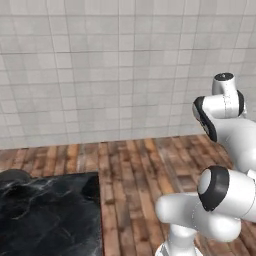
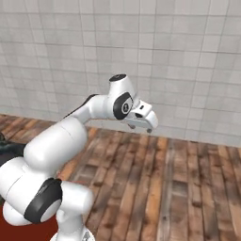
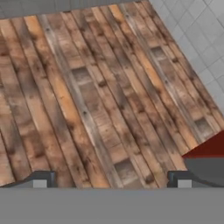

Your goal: Retrieve the bottle and the shaker from the cabinet and place them next to the mixing bowl on the counter. Then add garlic from the fridge to the mixing bowl.

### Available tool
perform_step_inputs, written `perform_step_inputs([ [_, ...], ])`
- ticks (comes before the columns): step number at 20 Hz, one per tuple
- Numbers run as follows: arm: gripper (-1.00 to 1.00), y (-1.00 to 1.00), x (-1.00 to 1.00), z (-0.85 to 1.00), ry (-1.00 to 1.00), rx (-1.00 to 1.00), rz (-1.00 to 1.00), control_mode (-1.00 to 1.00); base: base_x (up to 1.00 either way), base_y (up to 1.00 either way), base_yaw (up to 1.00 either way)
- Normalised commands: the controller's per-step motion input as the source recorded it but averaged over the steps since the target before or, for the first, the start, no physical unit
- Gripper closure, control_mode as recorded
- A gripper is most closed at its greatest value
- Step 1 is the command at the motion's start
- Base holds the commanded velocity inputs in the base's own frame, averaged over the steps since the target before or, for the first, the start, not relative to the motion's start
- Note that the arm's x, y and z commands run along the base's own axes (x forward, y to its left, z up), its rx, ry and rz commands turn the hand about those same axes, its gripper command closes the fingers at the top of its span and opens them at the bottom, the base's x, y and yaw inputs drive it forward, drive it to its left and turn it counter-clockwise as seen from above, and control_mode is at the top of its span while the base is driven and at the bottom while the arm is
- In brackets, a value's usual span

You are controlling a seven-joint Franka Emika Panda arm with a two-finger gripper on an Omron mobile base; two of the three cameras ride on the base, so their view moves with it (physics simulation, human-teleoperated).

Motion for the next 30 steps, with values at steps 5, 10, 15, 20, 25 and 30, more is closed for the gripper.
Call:
perform_step_inputs([
  [5,-1.0,0.0,0.0,0.0,0.0,0.0,0.0,1.0,1.0,-0.15,-0.16],
  [10,-1.0,0.0,0.0,0.0,0.0,0.0,0.0,1.0,0.96,-0.29,-0.43],
  [15,-1.0,0.0,0.0,0.0,0.0,0.0,0.0,1.0,0.47,-0.27,-0.76],
  [20,-1.0,0.0,0.0,0.0,0.0,0.0,0.0,1.0,0.09,-0.16,-0.91],
  [25,-1.0,0.0,0.0,0.0,0.0,0.0,0.0,1.0,0.0,0.0,-1.0],
  [30,-1.0,0.0,0.0,0.0,0.0,0.0,0.0,1.0,0.0,0.0,-1.0],
])
